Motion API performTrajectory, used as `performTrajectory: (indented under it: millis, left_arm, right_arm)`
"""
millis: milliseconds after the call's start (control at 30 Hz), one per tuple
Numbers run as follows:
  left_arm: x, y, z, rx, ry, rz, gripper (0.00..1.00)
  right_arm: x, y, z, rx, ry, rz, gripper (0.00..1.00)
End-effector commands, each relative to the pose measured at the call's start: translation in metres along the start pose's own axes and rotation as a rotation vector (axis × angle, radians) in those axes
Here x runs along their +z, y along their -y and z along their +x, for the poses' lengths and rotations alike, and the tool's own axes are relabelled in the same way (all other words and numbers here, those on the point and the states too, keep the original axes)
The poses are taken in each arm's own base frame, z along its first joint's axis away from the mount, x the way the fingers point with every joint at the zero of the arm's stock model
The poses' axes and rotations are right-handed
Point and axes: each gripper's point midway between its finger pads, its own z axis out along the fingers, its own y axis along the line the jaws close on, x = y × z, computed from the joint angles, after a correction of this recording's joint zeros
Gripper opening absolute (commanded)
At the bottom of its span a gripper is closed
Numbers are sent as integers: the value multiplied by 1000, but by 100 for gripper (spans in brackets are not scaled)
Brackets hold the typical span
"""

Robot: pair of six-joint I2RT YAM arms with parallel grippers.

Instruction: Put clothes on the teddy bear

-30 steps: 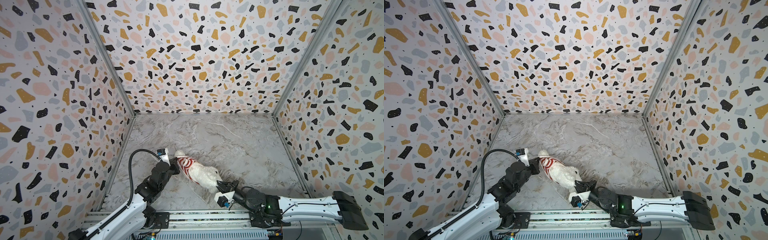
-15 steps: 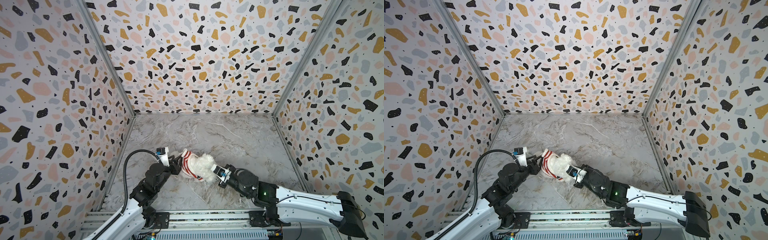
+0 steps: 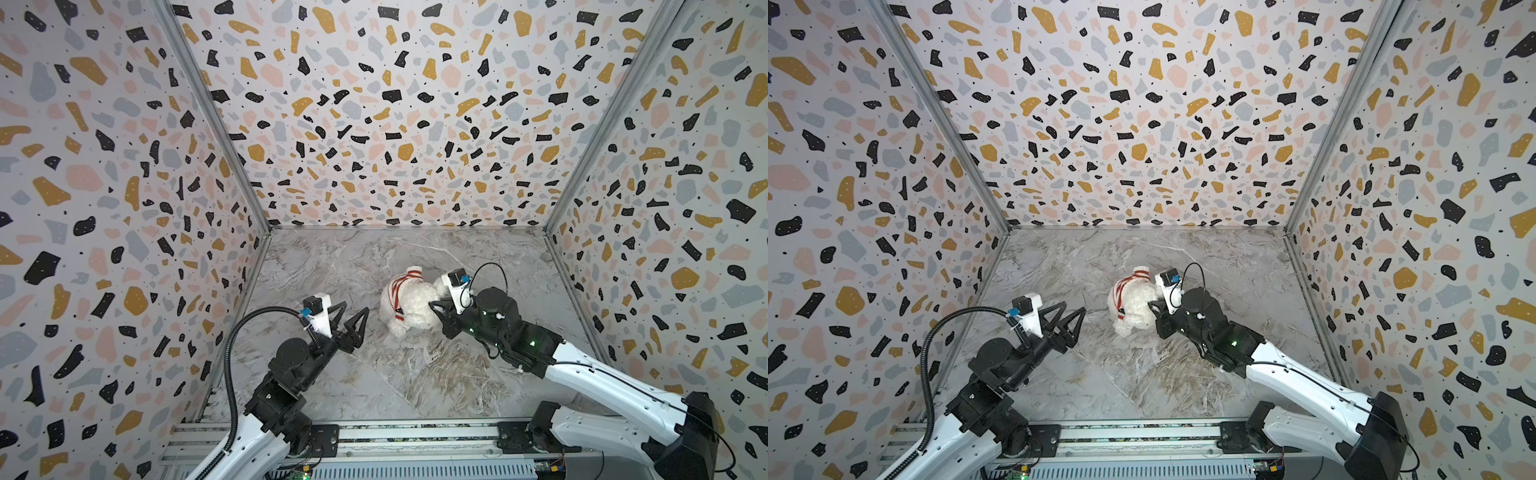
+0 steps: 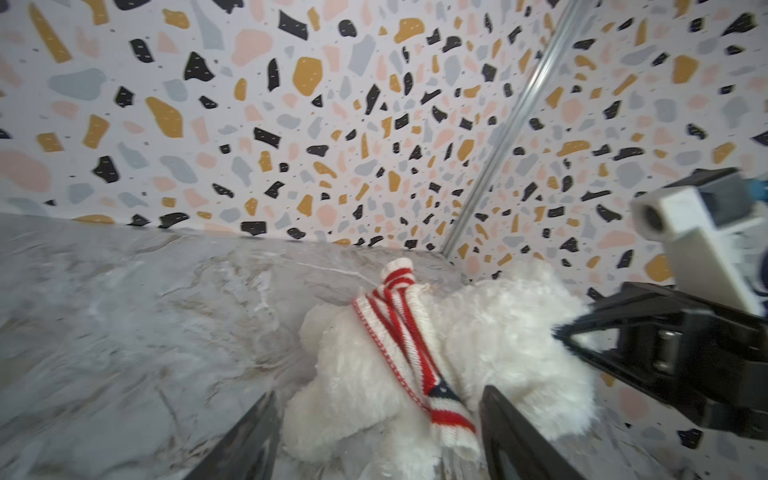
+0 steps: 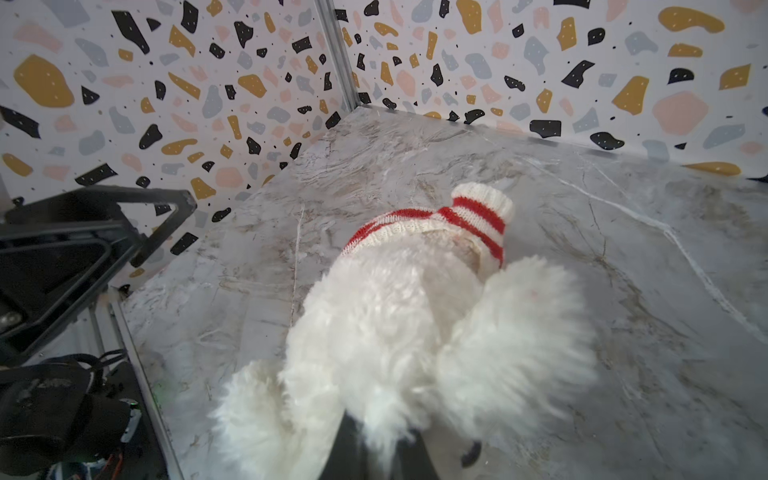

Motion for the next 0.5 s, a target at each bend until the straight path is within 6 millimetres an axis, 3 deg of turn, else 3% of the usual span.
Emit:
performTrajectory:
  millis: [0, 233, 467]
  left_arm:
    - [3, 42, -13, 33, 59, 199, 75]
    - [29, 97, 14, 229, -58, 287, 75]
    - [55, 103, 35, 348, -140, 294, 71]
  right_arm:
    - [-12, -13, -21, 88, 42, -98, 0]
    - [-15, -4, -21, 116, 40, -93, 0]
    - [-20, -4, -25, 123, 50, -102, 0]
